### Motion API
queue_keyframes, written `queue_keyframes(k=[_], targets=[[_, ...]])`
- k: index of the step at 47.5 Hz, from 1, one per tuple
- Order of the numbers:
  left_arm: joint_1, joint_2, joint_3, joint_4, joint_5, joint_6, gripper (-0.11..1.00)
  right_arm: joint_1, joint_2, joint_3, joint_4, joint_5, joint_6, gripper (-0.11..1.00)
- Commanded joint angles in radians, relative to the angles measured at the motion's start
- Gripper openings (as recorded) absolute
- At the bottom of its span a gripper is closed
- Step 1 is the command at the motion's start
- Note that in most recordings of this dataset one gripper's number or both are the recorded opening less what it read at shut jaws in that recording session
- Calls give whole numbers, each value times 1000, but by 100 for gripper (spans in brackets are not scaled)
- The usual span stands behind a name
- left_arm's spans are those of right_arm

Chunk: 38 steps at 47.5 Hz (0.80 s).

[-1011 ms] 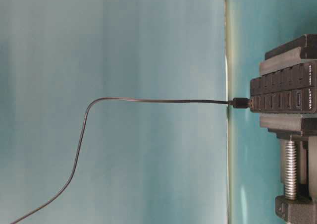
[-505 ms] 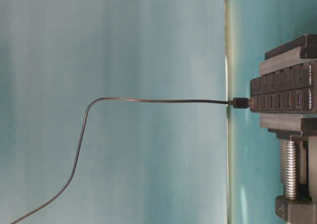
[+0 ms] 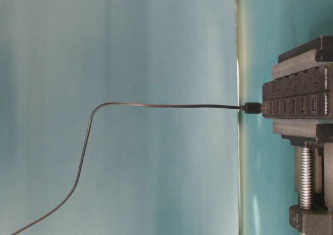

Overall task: Insert the USB into the front port of the fixed hub.
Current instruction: 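Move the right gripper toward the end of the clamped USB hub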

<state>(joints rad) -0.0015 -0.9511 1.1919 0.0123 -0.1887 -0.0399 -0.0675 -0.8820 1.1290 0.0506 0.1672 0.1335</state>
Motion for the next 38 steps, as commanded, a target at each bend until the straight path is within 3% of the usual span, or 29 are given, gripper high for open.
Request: queue_keyframes(k=[1, 9, 20, 30, 38], targets=[[-2, 9, -32, 2, 21, 2, 0, -20, 40, -49, -11, 26, 8, -2], [-2, 5, -32, 3, 46, 2, 0, -41, 118, -97, -66, 49, 5, -2], [-2, 8, -35, 3, 55, 5, 0, -44, 212, -156, -87, 106, -2, -2], [0, 9, -37, 2, 69, 5, 0, -58, 287, -204, -150, 114, -29, -2], [0, 9, -35, 3, 69, 5, 0, -77, 342, -242, -158, 110, -63, -2]])
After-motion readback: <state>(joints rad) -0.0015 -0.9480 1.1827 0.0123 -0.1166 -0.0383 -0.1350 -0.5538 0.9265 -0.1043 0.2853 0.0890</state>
